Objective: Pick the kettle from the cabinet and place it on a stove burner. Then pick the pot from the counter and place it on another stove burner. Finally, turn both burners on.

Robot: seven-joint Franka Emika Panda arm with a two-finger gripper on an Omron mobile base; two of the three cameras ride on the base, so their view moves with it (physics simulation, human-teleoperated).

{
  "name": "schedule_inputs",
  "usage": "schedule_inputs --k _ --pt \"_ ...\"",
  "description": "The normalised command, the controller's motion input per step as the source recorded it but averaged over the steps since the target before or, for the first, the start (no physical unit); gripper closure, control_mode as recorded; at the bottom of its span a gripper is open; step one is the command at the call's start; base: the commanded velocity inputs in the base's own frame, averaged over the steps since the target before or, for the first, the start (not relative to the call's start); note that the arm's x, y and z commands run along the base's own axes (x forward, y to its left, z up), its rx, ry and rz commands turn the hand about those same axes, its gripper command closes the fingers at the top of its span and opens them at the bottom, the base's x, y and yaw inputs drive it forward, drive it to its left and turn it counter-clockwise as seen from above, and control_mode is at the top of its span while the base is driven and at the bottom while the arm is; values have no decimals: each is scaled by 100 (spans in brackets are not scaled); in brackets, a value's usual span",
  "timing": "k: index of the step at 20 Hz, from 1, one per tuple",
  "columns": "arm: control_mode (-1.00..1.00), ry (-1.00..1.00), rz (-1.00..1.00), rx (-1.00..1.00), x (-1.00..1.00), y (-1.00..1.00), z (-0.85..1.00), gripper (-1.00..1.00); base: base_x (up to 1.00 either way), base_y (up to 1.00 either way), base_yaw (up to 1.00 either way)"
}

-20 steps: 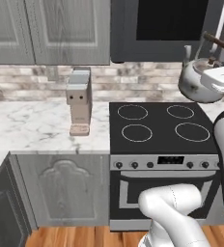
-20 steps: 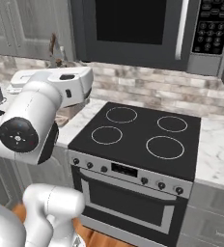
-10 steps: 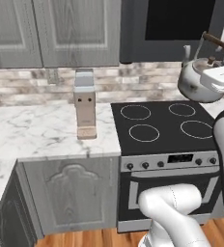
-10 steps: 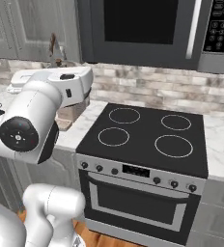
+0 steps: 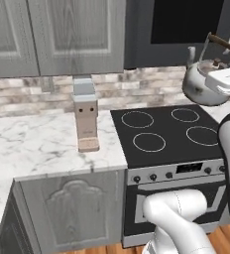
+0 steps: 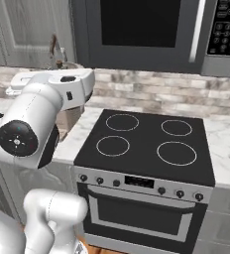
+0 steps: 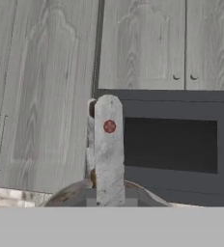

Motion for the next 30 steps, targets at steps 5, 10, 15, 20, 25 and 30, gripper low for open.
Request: schedule_inputs --k 5,10,15,20,25,30 --pt "100 0 0 0 0 0 0 100 23 -2 -14" --pt "100 0 0 0 0 0 0 100 0 -15 -23" --pt "100 0 0 0 0 0 0 100 0 -1 -32" --pt "100 0 0 0 0 0 0 100 5 5 -31" --pt "100 0 0 0 0 0 0 100 29 19 -20" --pt "100 0 0 0 0 0 0 100 41 30 -13"
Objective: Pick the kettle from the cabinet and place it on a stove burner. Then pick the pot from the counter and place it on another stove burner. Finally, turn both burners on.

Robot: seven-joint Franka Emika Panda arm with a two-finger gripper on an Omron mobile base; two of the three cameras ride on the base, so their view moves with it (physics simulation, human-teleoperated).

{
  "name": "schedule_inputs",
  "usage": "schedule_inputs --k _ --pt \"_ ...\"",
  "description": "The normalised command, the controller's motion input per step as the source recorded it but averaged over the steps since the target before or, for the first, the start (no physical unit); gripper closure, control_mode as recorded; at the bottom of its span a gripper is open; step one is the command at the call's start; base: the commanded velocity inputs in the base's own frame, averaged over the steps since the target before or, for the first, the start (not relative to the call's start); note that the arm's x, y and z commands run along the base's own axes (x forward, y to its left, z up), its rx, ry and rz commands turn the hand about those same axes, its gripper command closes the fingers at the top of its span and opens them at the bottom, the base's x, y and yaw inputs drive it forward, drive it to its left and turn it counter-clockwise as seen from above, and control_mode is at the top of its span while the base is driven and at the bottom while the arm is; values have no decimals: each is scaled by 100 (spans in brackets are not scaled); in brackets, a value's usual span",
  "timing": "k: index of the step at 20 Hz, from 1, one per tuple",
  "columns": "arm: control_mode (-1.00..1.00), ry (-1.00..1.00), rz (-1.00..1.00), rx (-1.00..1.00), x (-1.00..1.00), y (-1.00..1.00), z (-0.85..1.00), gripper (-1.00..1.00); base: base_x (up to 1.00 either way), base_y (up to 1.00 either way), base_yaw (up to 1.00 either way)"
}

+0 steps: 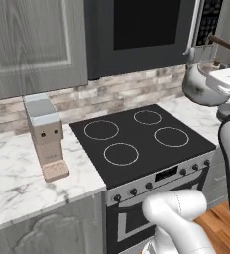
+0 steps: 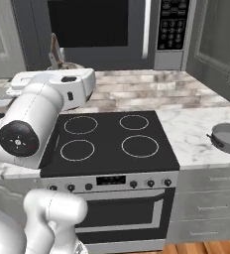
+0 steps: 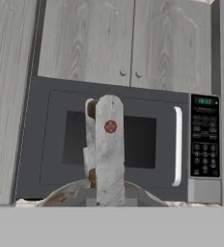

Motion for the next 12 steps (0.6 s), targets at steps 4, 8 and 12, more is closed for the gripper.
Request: schedule_inputs --k 4,8,12 --pt "100 0 0 0 0 0 0 100 37 32 -9" --pt "100 0 0 0 0 0 0 100 33 33 -8" --pt "100 0 0 0 0 0 0 100 32 30 -7"
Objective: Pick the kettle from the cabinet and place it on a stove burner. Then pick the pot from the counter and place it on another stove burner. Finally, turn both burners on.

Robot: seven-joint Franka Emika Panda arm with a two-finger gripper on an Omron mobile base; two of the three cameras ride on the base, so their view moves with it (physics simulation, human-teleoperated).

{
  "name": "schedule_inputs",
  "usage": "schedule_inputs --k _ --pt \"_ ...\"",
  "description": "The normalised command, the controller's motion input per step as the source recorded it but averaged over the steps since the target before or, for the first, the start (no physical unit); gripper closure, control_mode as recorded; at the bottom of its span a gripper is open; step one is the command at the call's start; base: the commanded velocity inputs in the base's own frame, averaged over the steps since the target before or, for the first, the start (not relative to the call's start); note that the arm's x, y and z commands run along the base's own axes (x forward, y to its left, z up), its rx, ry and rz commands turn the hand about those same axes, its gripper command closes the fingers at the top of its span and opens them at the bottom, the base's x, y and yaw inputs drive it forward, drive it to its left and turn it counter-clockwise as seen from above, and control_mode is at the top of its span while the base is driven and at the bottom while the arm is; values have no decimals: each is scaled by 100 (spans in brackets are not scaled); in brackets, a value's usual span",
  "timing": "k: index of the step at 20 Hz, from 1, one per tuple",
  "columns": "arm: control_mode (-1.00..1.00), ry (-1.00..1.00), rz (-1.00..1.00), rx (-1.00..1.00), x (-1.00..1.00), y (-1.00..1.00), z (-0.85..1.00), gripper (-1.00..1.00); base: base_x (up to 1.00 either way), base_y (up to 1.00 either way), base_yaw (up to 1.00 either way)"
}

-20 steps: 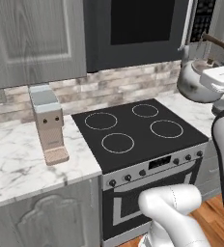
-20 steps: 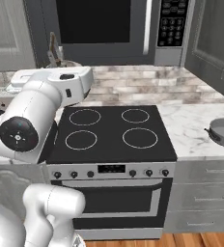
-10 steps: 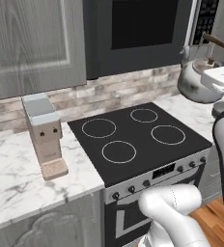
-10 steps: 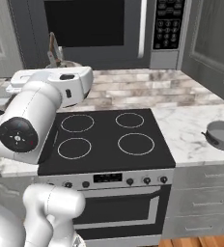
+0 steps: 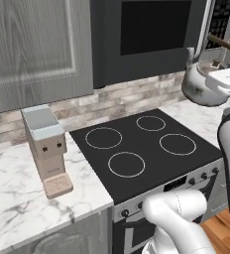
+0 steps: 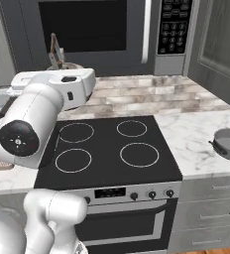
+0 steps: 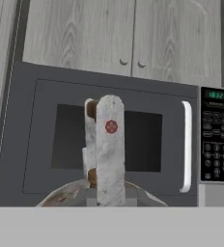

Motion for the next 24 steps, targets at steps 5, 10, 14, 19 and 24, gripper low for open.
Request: schedule_inputs --k 5,10,14,19,24 --pt "-100 0 0 0 2 0 0 100 1 0 -1" --pt "-100 0 4 1 13 -3 -16 100 0 0 0" --pt "-100 0 7 0 16 -6 -18 100 0 0 0" --pt "-100 -1 8 1 4 -10 -13 100 0 0 0" --pt "-100 -1 11 1 5 -14 -10 100 0 0 0"
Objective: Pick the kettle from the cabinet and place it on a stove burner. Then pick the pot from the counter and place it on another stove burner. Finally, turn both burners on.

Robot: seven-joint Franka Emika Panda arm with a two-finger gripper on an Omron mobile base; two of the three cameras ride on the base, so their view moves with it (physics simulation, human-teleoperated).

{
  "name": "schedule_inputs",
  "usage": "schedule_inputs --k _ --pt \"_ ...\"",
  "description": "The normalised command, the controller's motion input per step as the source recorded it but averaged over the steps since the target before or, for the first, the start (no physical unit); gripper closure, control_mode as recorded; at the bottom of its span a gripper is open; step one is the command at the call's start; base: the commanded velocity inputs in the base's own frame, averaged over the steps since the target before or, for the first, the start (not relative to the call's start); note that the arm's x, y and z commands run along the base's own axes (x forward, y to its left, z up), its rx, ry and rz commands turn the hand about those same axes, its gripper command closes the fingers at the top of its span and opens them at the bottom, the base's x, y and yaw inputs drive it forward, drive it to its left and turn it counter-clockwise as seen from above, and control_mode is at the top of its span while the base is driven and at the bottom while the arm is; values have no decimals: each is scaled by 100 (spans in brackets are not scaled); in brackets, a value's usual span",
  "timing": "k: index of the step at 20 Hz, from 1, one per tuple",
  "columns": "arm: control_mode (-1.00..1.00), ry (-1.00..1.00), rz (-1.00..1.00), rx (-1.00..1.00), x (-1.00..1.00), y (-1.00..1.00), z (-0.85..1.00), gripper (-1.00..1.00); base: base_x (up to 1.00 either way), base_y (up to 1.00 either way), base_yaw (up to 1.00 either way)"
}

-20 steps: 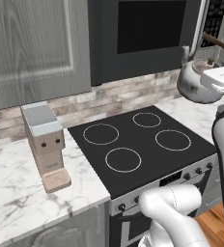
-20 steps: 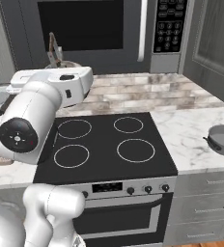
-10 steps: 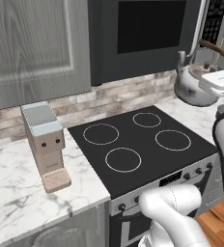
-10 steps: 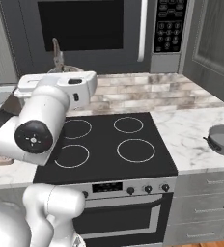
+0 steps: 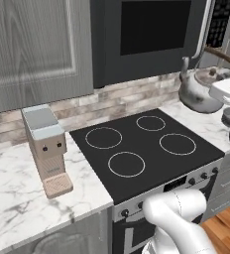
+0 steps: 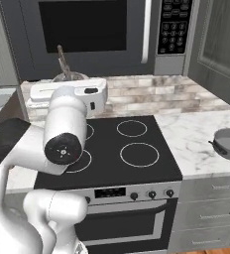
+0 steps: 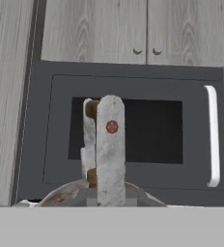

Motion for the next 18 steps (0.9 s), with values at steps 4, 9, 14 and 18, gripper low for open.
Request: schedule_inputs --k 4,9,14,18 --pt "-100 -1 9 0 4 -2 -13 100 0 0 0" --pt "-100 0 6 -2 1 0 -16 100 0 0 0" --pt "-100 0 0 -3 0 -4 -20 100 0 0 0" --pt "-100 0 0 -4 0 -8 -23 100 0 0 0"
